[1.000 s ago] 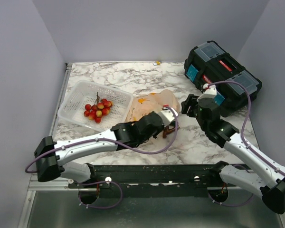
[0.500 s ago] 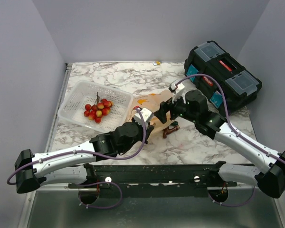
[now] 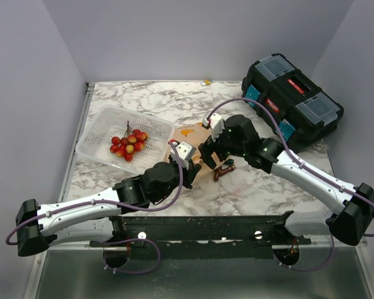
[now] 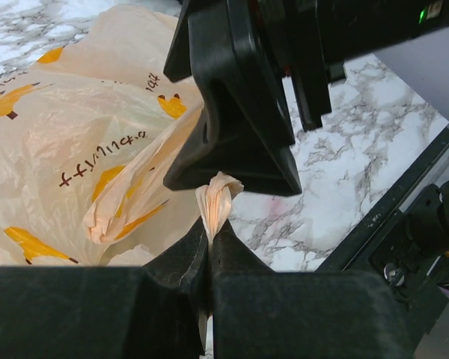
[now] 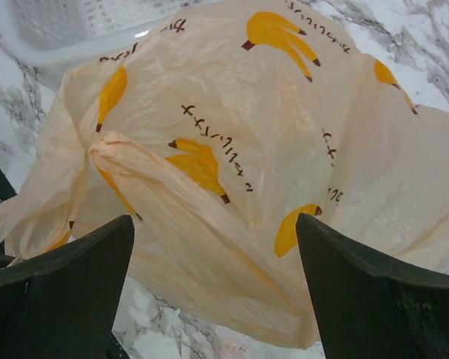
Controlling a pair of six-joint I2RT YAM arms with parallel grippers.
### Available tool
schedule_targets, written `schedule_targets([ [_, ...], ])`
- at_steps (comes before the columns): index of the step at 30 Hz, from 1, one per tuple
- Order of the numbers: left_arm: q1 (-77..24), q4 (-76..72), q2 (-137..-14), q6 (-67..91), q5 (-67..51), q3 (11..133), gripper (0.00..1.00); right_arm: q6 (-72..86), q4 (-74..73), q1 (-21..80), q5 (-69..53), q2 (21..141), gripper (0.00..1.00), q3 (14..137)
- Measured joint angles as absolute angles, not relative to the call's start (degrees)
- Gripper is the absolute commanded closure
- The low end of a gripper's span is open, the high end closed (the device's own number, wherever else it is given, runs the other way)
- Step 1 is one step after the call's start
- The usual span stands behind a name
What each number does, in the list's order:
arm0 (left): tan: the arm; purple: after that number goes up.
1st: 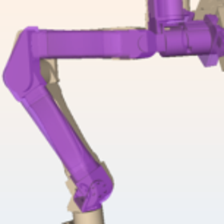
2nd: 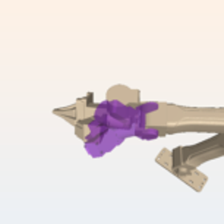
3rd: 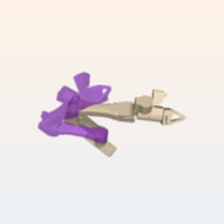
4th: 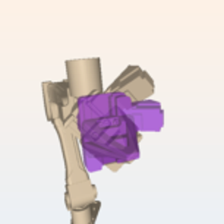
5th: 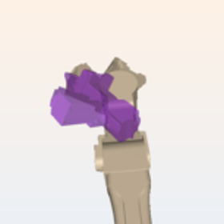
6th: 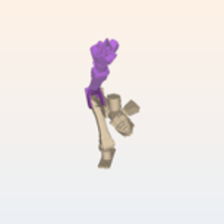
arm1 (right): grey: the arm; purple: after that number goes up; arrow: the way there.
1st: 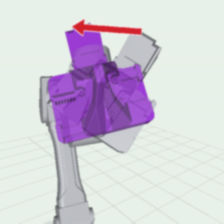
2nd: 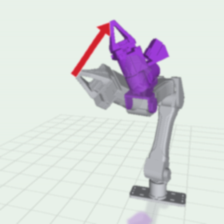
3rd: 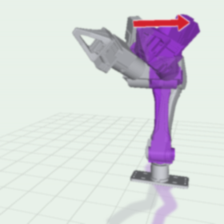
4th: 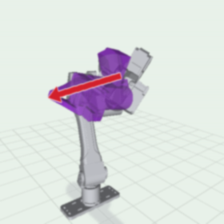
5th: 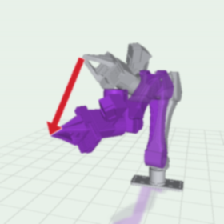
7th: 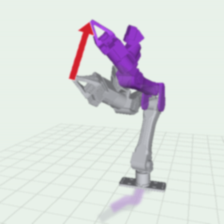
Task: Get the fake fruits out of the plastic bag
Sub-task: Untie the plastic bag at the center of the board.
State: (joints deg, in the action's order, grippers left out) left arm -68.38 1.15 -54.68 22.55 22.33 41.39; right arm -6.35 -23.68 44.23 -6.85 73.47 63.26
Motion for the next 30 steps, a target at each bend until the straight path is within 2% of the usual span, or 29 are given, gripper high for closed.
schedule_targets([
  [4,-68.4,-0.4,-53.0,22.8,22.3,40.2,1.0,-6.6,-25.8,46.3,-5.7,73.5,0.07,63.3],
  [6,-68.4,-1.2,-52.4,23.0,22.3,39.3,1.0,-6.6,-26.8,47.3,-4.3,73.5,0.0,63.3],
  [15,-68.4,-1.3,-52.2,23.2,22.3,38.4,1.0,-7.1,-24.7,52.4,11.4,77.8,0.0,62.4],
  [18,-68.4,-1.2,-52.1,23.2,22.3,38.2,1.0,-7.2,-22.8,52.9,15.2,78.6,0.06,62.3],
  [21,-68.4,-1.8,-51.5,23.4,22.2,38.0,1.0,-7.0,-20.0,52.9,18.9,79.4,0.23,62.1],
  [24,-68.4,-2.2,-50.7,23.7,22.1,37.8,1.0,-5.5,-17.4,52.9,22.8,79.5,0.48,61.3],
  [26,-68.4,-2.1,-50.4,23.8,22.0,37.8,1.0,-3.5,-14.6,52.9,24.9,79.3,0.59,60.2],
  [27,-68.4,-2.1,-50.3,23.9,22.0,37.8,1.0,-3.4,-14.3,52.9,25.1,79.1,0.66,59.9],
  [28,-68.4,-2.0,-50.2,23.9,22.0,37.8,1.0,-2.6,-12.8,52.9,25.4,78.5,0.77,59.0],
  [30,-68.4,-2.0,-50.0,24.1,22.0,37.8,1.0,-1.1,-10.7,52.9,25.8,77.2,0.91,56.9],
])
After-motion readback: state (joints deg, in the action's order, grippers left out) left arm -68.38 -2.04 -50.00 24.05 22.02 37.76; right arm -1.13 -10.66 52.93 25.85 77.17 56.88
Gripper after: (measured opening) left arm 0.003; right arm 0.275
